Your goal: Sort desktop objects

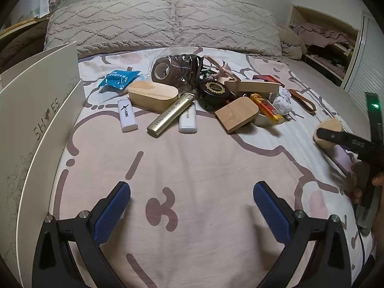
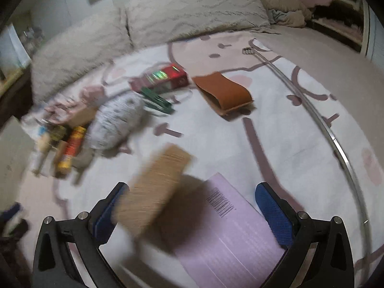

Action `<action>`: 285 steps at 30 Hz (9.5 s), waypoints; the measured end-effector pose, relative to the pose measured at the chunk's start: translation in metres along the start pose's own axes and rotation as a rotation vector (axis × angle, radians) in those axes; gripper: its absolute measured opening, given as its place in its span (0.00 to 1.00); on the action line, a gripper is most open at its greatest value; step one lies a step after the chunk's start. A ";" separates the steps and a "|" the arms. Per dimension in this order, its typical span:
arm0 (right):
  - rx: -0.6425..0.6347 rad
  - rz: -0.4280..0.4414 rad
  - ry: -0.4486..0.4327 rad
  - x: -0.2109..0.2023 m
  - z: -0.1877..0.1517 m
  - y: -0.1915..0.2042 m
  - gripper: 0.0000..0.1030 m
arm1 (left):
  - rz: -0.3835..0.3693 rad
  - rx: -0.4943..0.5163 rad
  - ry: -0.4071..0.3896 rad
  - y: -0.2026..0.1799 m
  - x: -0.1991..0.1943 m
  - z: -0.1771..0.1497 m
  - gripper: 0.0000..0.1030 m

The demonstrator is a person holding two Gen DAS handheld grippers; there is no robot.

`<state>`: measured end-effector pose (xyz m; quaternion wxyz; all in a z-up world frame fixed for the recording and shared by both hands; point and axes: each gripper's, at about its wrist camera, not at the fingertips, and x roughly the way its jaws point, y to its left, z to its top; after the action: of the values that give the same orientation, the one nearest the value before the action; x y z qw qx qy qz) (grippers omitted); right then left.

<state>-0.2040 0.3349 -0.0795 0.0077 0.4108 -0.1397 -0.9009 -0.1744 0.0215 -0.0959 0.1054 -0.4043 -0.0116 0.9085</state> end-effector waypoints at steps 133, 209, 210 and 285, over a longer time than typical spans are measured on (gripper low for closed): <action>-0.361 0.812 0.299 0.011 -0.048 0.149 1.00 | 0.017 0.258 0.141 -0.008 -0.039 -0.054 1.00; -0.360 0.056 0.157 0.006 -0.079 0.137 1.00 | -0.009 0.034 0.124 0.023 -0.014 -0.025 0.90; -0.369 0.045 0.158 0.006 -0.080 0.139 1.00 | -0.001 0.044 0.127 0.021 -0.013 -0.026 0.90; -0.461 0.183 0.082 -0.013 -0.087 0.150 0.94 | 0.000 0.067 0.036 0.013 -0.021 -0.034 0.66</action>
<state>-0.1460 0.1712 -0.0849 0.1883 0.4201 0.0335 -0.8871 -0.1378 0.0026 -0.1045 0.1191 -0.4170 0.0206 0.9008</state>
